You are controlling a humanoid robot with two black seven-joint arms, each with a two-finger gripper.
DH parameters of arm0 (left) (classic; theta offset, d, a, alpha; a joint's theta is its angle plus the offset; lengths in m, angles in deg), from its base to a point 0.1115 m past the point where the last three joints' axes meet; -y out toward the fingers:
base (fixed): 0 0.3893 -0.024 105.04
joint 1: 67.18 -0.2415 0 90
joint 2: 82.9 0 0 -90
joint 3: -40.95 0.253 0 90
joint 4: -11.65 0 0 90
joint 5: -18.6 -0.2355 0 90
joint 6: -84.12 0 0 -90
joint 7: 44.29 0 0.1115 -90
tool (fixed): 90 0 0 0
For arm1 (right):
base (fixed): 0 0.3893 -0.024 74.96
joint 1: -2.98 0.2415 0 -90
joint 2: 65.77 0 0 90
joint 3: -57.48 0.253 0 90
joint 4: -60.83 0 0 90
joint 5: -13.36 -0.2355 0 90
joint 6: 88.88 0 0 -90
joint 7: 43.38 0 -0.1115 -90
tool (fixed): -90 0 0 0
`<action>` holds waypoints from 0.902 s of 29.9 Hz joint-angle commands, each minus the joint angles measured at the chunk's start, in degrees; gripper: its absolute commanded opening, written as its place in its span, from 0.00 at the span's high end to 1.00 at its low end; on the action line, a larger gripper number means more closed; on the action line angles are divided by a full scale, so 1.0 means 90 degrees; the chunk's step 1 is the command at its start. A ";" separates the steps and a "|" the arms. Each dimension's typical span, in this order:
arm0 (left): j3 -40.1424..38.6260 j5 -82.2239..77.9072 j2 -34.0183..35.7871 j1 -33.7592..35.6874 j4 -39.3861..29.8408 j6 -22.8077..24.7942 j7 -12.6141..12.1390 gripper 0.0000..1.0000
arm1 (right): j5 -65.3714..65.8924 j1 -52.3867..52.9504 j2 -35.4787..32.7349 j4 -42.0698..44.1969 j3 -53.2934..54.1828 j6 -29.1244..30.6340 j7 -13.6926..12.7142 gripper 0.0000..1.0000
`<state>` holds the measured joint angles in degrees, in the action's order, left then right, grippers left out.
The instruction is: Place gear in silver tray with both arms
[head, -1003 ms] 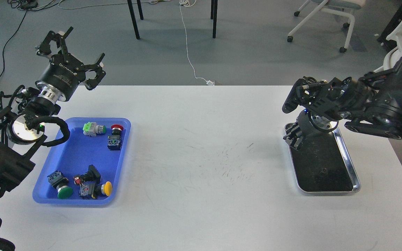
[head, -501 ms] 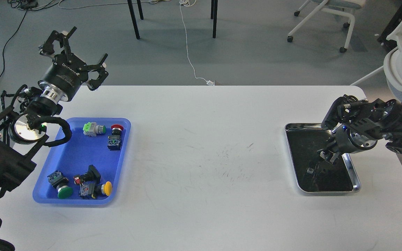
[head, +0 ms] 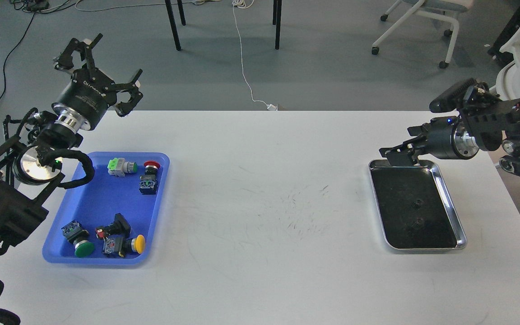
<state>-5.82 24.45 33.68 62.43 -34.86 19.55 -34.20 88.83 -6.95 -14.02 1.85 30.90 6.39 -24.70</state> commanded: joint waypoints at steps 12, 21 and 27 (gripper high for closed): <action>-0.0097 -0.0054 -0.0209 0.0295 0.0109 0.0095 0.0021 0.02 | -0.4175 -0.0683 0.0607 0.0927 0.3312 -0.0078 -0.0004 0.01; -0.0126 -0.0025 -0.0472 0.0383 0.0294 0.0085 0.0031 0.02 | -0.5776 -0.1727 0.1095 0.1270 0.5548 -0.0087 -0.0004 0.01; -0.0116 -0.0034 -0.0775 0.0393 0.0324 0.0085 0.0040 0.02 | -0.7281 -0.2567 0.1788 0.1367 0.6887 -0.0058 -0.0004 0.01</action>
<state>-6.96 24.22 27.86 65.93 -32.00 20.27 -33.84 28.63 -27.08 -0.47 13.53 87.94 5.76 -24.76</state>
